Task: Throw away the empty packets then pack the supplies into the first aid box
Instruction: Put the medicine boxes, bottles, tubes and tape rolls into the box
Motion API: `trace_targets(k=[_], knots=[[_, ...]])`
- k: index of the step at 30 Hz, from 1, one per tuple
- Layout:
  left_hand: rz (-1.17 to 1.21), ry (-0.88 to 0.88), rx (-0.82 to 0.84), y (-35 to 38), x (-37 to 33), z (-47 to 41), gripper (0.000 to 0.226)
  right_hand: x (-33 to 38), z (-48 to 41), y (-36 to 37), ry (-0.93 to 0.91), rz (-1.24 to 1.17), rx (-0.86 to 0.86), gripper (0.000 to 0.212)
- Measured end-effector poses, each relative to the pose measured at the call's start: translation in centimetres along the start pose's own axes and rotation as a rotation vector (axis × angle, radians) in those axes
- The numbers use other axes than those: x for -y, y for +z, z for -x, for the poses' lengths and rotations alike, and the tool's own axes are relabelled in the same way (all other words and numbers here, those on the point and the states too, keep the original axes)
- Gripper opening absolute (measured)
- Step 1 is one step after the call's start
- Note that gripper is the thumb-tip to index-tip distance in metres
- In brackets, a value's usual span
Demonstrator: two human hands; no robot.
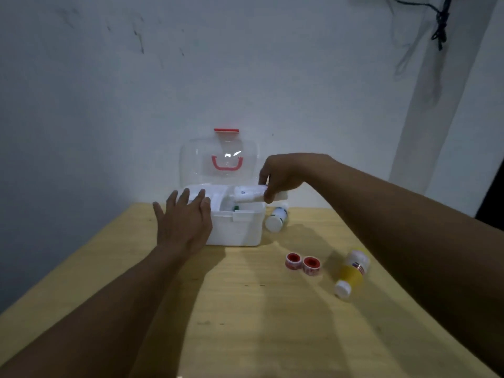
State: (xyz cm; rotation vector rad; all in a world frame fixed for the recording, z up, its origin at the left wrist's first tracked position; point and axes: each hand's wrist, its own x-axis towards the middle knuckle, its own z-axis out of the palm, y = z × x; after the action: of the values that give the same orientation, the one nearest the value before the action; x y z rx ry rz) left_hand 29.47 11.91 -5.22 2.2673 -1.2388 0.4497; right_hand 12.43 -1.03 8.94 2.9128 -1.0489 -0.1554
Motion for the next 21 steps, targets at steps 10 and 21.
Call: trace_targets(k=[10,21], knots=[[0.028,-0.028,0.015,-0.2,-0.3,0.2,0.056,4.6,-4.5,0.5,0.006,0.085,0.232,0.052],[0.054,-0.025,0.012,-0.3,-0.3,0.0,0.054,4.8,-5.9,3.6,-0.004,-0.521,0.118,0.017]])
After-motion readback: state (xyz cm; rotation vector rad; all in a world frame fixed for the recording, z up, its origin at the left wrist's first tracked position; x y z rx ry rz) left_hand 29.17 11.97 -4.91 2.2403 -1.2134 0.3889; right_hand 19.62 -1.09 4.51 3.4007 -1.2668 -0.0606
